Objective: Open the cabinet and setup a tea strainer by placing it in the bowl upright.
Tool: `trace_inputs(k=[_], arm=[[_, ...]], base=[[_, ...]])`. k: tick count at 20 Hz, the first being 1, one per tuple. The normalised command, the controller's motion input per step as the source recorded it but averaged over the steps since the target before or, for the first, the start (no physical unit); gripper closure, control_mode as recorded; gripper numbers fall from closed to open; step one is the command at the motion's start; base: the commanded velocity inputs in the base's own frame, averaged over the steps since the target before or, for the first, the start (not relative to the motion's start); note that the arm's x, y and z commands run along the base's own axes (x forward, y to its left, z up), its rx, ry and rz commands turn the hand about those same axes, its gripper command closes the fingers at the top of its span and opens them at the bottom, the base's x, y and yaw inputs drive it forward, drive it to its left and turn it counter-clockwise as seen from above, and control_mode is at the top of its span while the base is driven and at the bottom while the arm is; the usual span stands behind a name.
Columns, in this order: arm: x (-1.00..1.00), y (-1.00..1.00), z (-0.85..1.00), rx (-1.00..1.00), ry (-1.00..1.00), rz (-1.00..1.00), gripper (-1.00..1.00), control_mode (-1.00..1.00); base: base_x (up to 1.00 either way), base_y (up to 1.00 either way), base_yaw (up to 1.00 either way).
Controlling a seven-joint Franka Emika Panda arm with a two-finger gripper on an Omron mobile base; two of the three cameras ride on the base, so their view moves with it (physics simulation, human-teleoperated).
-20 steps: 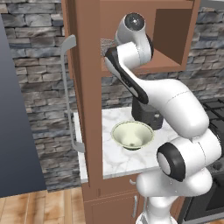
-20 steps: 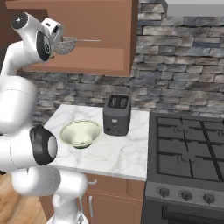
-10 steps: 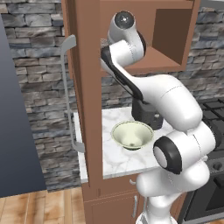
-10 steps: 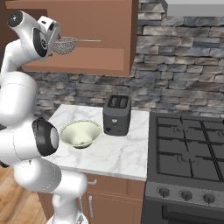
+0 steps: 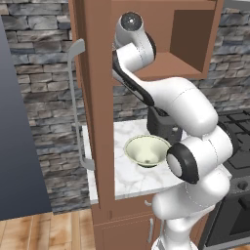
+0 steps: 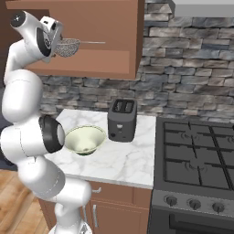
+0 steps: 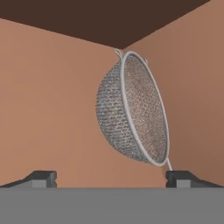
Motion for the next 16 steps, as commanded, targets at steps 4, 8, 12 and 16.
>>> trace_inputs(k=[4, 8, 12, 16], arm=[[0.13, 0.07, 0.00, -0.04, 0.00, 0.06, -1.00, -1.00], [0.14, 0.00, -0.01, -0.04, 0.01, 0.07, -1.00, -1.00], [0.15, 0.00, -0.01, -0.04, 0.02, 0.06, -1.00, -1.00], [0.10, 0.00, -0.06, -0.03, 0.06, 0.05, -1.00, -1.00]], base=[[0.00, 0.00, 0.00], [0.00, 0.00, 0.00], [0.00, 0.00, 0.00], [0.00, 0.00, 0.00]])
